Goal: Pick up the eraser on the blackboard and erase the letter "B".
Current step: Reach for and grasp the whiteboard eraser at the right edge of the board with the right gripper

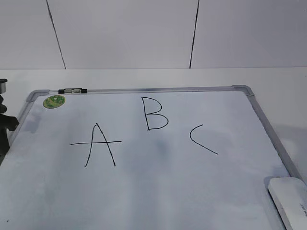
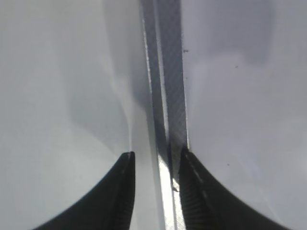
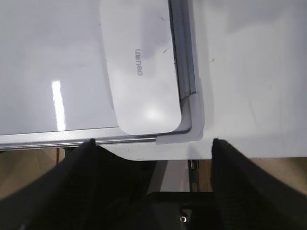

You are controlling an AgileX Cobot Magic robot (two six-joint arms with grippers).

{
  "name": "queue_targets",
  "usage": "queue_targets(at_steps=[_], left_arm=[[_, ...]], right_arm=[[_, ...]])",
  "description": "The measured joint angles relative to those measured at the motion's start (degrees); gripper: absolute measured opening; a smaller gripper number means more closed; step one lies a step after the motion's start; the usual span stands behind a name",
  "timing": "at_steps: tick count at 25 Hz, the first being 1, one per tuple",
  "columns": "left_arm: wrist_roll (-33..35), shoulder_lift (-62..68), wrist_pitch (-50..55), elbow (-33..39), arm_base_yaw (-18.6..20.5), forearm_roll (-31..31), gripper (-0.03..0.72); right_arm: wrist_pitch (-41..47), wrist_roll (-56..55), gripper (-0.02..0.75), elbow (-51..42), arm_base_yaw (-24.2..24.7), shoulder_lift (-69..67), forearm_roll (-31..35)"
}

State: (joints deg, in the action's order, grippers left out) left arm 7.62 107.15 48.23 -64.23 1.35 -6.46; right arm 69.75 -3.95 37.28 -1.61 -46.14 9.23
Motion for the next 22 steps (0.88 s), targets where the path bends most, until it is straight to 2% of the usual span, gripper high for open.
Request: queue_targets(at_steps=[5, 11, 13, 22], left_arm=[[0.0, 0.0, 0.0, 0.0, 0.0, 0.0, 0.234], [0.0, 0.0, 0.1, -0.1, 0.0, -0.4, 0.077], [-0.1, 0.0, 0.1, -0.1, 0.0, -0.8, 0.049], [-0.3, 0.0, 0.2, -0.1, 0.0, -0.9, 0.044]], right_arm=[[0.0, 0.0, 0.588, 0.0, 0.0, 0.0, 0.0], [0.0, 0.0, 0.588, 0.0, 0.0, 0.0, 0.0], [0.1, 0.0, 0.587, 0.0, 0.0, 0.0, 0.0], [-0.3, -2.2, 0.590, 0.0, 0.0, -1.2, -0.4]])
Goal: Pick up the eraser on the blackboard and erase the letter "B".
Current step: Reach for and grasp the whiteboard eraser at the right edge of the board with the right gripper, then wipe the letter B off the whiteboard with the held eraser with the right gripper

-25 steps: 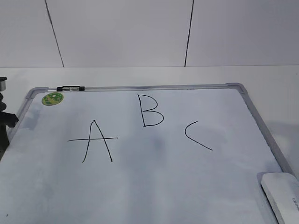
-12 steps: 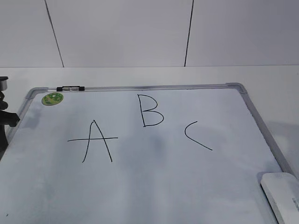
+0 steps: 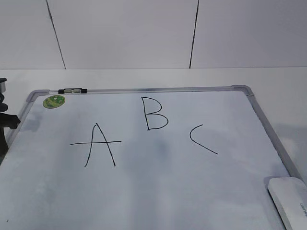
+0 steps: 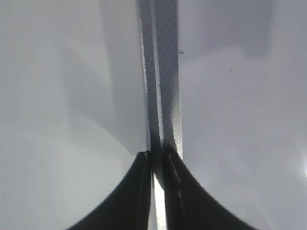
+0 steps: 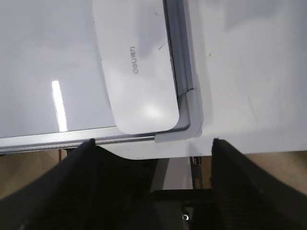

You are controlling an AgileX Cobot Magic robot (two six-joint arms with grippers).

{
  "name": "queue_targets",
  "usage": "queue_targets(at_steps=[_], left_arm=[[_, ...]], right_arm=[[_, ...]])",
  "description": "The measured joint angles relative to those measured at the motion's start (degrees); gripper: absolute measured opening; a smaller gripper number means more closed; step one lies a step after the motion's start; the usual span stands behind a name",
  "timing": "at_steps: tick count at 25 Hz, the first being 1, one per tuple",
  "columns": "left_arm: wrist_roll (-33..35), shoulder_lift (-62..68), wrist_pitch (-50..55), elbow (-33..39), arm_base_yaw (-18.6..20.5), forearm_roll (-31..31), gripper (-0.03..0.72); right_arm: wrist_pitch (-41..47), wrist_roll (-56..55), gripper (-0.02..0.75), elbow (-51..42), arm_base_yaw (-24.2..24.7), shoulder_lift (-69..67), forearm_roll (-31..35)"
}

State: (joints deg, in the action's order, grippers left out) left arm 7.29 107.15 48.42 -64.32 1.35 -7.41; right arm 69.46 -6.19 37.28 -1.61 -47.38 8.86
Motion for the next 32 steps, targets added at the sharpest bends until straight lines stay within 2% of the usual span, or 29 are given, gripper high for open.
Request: queue_targets(at_steps=[14, 17, 25, 32], left_arm=[[0.0, 0.0, 0.1, 0.0, 0.0, -0.2, 0.044], [0.0, 0.0, 0.1, 0.0, 0.0, -0.2, 0.043], [0.0, 0.0, 0.2, 0.0, 0.0, -0.2, 0.043], [0.0, 0.0, 0.3, 0.0, 0.0, -0.2, 0.043]], right_arm=[[-9.4, 2.0, 0.603, 0.1, -0.2, -15.9, 1.5], [-11.7, 2.5, 0.605, 0.1, -1.3, -18.8, 0.1], [-17.8, 2.1, 0.606, 0.2, -8.5, -27.3, -1.5], [-20.4, -0.1, 0.607, 0.5, -9.1, -31.3, -3.8]])
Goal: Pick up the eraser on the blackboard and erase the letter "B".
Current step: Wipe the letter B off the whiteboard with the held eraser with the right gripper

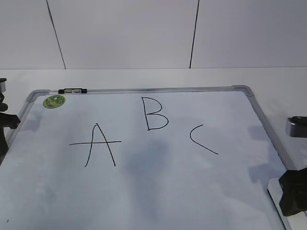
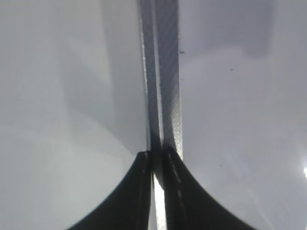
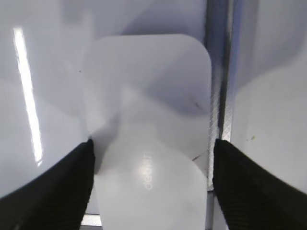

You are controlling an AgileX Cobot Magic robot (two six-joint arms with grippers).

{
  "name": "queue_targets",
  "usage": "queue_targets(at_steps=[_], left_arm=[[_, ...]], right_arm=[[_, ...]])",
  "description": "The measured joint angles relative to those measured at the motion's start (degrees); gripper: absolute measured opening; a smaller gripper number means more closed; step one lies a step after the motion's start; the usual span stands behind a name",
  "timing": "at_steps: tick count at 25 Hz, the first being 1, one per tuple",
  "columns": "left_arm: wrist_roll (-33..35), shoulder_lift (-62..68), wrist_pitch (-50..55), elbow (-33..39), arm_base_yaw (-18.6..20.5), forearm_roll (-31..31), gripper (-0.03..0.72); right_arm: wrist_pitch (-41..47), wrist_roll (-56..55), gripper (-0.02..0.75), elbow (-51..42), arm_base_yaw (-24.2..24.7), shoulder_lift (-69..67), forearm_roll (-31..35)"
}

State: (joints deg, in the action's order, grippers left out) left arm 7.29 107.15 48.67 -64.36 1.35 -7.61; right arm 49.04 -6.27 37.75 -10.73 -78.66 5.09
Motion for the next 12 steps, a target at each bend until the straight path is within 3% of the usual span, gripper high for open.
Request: queue_targets(at_steps=[12], left_arm=[[0.0, 0.0, 0.0, 0.0, 0.0, 0.0, 0.043]], right_arm=[[-2.2, -0.3, 0.610, 0.4, 0.0, -3.4, 1.0]])
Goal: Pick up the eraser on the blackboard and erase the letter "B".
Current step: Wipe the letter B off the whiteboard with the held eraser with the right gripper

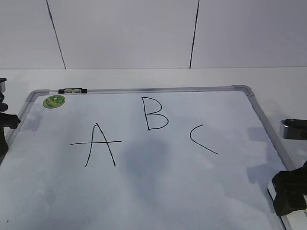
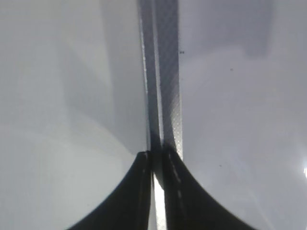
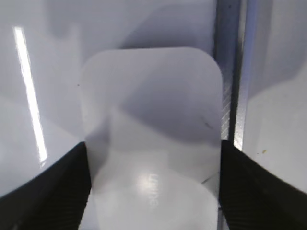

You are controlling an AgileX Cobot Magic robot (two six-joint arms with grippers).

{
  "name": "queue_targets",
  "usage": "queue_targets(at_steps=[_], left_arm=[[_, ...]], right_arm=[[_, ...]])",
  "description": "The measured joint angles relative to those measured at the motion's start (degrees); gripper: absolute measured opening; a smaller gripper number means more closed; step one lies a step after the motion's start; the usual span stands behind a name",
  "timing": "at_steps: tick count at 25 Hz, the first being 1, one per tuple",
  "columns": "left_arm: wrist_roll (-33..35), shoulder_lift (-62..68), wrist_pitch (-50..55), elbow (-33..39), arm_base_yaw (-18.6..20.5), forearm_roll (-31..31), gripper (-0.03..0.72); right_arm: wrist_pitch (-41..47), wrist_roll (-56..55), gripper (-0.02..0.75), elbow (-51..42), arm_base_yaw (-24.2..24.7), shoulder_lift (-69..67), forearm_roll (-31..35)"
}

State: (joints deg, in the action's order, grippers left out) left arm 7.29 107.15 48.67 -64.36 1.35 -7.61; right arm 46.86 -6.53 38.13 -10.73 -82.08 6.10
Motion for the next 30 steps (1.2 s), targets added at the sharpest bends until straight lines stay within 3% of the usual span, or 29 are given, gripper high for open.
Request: queue_targets(at_steps=[14, 30], left_arm=[[0.0, 0.0, 0.0, 0.0, 0.0, 0.0, 0.043], [0.0, 0.0, 0.1, 0.0, 0.0, 0.0, 0.043]], right_arm=[[-0.3, 0.0, 0.600, 0.8, 0.0, -3.0, 0.2], [9.9, -0.2, 0.559, 5.1, 0.0, -3.3, 0.2]])
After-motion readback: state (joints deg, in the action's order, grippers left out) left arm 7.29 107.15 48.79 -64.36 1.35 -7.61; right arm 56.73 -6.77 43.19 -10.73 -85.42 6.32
